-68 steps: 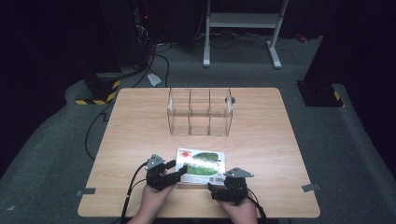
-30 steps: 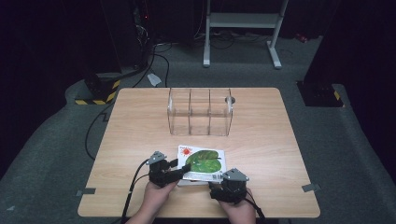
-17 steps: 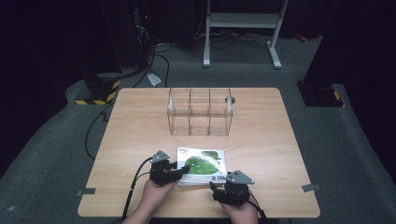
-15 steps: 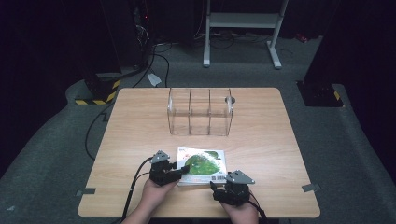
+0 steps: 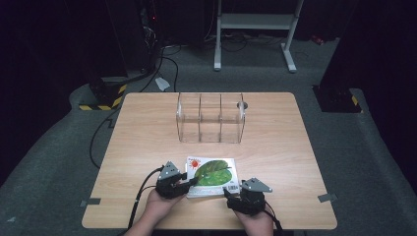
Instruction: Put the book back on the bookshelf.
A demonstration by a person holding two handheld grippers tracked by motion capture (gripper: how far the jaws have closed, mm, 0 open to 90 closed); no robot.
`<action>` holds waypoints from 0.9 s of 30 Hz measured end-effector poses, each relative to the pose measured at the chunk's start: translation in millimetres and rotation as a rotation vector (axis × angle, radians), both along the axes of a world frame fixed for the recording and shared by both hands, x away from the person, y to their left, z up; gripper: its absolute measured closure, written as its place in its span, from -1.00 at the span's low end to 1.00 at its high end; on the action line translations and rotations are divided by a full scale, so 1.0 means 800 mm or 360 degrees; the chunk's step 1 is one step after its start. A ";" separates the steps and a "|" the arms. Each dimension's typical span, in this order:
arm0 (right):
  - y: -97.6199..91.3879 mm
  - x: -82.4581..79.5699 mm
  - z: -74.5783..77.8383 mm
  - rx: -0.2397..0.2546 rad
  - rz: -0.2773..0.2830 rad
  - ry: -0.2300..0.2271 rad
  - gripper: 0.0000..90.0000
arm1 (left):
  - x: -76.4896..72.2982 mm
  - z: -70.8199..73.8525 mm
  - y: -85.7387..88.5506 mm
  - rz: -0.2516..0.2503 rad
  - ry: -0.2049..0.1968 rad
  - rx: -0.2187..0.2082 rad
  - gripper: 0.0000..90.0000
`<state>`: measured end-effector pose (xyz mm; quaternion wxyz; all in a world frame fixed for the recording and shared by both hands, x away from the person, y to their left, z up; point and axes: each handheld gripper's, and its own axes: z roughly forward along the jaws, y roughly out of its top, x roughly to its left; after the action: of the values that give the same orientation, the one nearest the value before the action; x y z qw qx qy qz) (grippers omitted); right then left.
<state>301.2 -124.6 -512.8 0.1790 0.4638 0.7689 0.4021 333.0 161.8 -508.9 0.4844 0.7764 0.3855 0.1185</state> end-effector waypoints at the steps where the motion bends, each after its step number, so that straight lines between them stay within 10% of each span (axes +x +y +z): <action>1: -0.001 0.000 0.000 0.0007 0.0001 0.0002 -0.43 | -0.002 0.001 -0.001 -0.0005 -0.0019 0.0012 0.41; 27: -0.015 0.044 0.000 0.0181 0.0020 0.0104 -0.45 | -0.029 0.015 -0.010 -0.0109 -0.0410 0.0164 0.47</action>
<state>336.6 -136.4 -512.9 0.1247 0.4811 0.7531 0.4310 309.8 154.0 -496.7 0.4930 0.7913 0.2870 0.2202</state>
